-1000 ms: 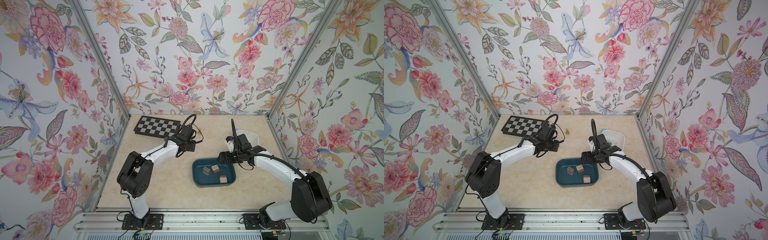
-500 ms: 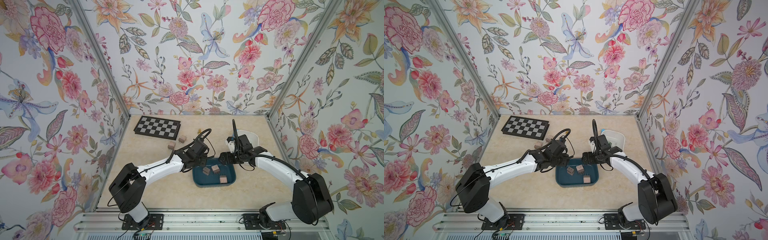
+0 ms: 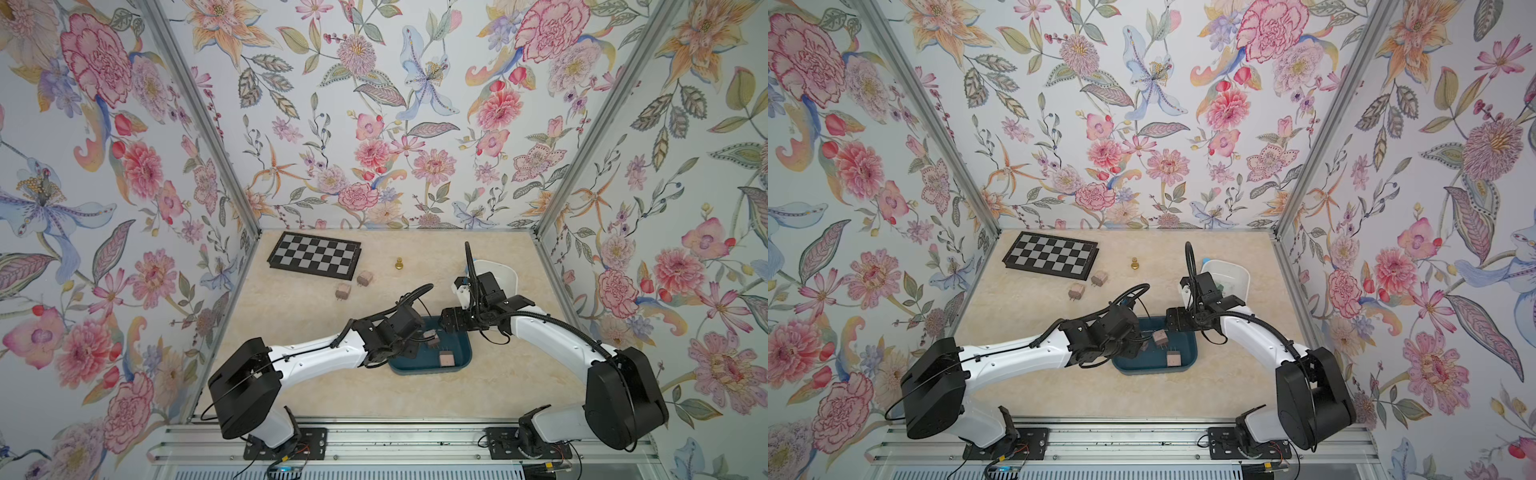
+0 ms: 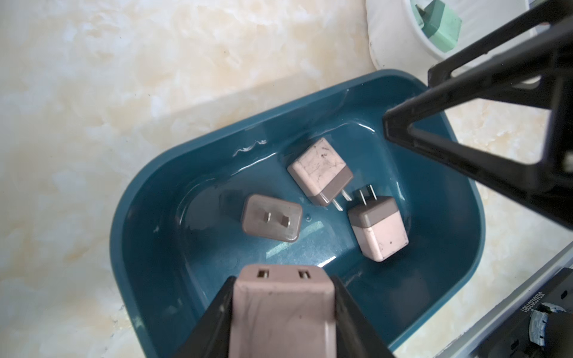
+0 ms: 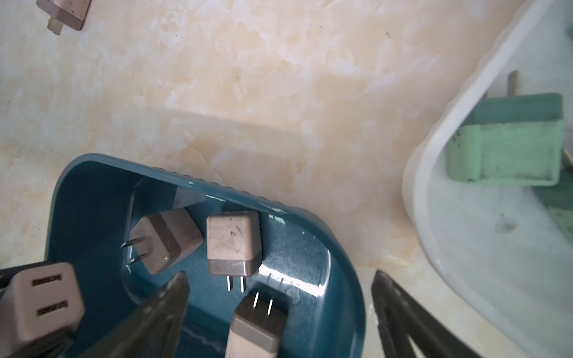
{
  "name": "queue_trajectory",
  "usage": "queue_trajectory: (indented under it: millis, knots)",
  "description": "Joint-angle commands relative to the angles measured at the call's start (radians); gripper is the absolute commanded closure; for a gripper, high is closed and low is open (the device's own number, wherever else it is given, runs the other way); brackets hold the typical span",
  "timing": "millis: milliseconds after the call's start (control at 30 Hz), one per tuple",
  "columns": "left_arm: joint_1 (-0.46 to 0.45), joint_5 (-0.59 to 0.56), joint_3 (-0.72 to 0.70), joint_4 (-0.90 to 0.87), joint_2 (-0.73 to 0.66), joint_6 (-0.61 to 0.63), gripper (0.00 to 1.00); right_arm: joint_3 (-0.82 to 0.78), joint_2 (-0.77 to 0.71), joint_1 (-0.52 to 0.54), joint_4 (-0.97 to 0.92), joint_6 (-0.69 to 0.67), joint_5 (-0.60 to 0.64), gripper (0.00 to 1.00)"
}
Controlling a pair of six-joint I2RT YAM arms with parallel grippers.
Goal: Place the plugs by color into the storage box
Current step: Place the plug in the storage box.
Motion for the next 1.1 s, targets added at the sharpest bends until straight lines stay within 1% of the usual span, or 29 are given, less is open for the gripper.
queue_trajectory:
  millis: [0, 300, 400, 533, 600, 667, 700, 833, 933, 967, 1000, 1067]
  knots:
    - [-0.02, -0.039, -0.018, 0.007, 0.049, -0.025, 0.58, -0.008, -0.011, -0.007, -0.002, -0.015, 0.011, 0.06]
    - [-0.031, -0.048, -0.013, 0.061, 0.177, -0.008, 0.57, -0.009, -0.008, -0.009, -0.002, -0.016, 0.013, 0.07]
    - [-0.033, -0.072, -0.02, 0.067, 0.206, -0.005, 0.57, -0.009, -0.009, -0.011, -0.002, -0.016, 0.013, 0.07]
    - [-0.033, -0.081, -0.02, 0.054, 0.205, 0.005, 0.5, -0.013, -0.011, -0.013, -0.003, -0.018, 0.016, 0.06]
    - [-0.035, -0.082, -0.018, 0.044, 0.19, 0.004, 0.46, -0.013, -0.009, -0.014, -0.002, -0.019, 0.014, 0.06]
    - [-0.036, -0.099, -0.013, 0.024, 0.161, 0.007, 0.37, -0.011, -0.006, -0.013, -0.003, -0.019, 0.016, 0.06]
    - [-0.036, -0.114, -0.004, 0.006, 0.144, 0.01, 0.34, -0.01, -0.004, -0.014, -0.003, -0.02, 0.017, 0.06]
    - [-0.02, -0.216, 0.074, -0.105, 0.064, 0.05, 0.28, -0.002, 0.001, -0.015, -0.002, -0.021, 0.014, 0.06]
    - [0.021, -0.244, 0.129, -0.152, 0.025, 0.095, 0.24, 0.004, 0.006, -0.014, -0.002, -0.021, 0.011, 0.06]
    - [0.042, -0.246, 0.14, -0.162, -0.019, 0.112, 0.22, 0.006, 0.007, -0.014, -0.002, -0.021, 0.01, 0.06]
    - [0.062, -0.246, 0.147, -0.17, -0.03, 0.13, 0.21, 0.007, 0.007, -0.014, -0.002, -0.02, 0.009, 0.06]
    - [0.133, -0.255, 0.143, -0.184, -0.049, 0.17, 0.21, 0.006, 0.007, -0.012, -0.002, -0.018, 0.006, 0.06]
